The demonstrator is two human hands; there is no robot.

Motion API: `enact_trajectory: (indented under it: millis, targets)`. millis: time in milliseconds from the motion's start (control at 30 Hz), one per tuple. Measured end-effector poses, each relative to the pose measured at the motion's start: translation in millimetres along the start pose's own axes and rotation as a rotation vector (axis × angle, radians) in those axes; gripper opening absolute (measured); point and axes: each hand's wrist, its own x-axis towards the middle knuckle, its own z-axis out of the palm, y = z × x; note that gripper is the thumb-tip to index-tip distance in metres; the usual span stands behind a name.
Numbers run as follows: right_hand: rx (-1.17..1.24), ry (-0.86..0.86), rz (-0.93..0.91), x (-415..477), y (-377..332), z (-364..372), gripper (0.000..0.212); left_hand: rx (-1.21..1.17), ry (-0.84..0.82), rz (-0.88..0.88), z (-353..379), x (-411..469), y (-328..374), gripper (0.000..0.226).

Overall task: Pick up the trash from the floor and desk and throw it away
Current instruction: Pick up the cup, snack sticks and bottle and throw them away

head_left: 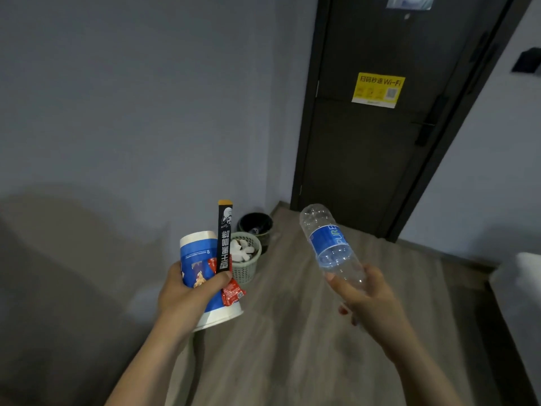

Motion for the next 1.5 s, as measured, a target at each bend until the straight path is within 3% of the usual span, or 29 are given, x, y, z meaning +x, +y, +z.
enact_trajectory:
  millis: [400, 533, 933, 1200, 1500]
  targets:
    - [-0.180, -0.074, 0.060, 200.8, -30.8, 72.7, 0.065, 0.022, -0.007, -0.086, 41.0, 213.1, 18.3, 0.066]
    - [-0.197, -0.110, 0.062, 274.4, -25.4, 92.1, 0.075, 0.039, 0.019, -0.087, 56.6, 276.0, 16.4, 0.062]
    - [-0.246, -0.255, 0.138, 512.9, -30.1, 126.6, 0.064, 0.075, 0.102, -0.104, 156.5, 444.9, 35.6, 0.058]
    - [-0.314, -0.347, 0.226, 616.8, -16.5, 163.9, 0.065, 0.149, 0.134, -0.221, 183.0, 542.9, 14.4, 0.059]
    - [-0.408, -0.244, 0.435, 729.3, 23.6, 229.0, 0.075, 0.333, -0.005, -0.446, 196.2, 677.2, -51.0, 0.063]
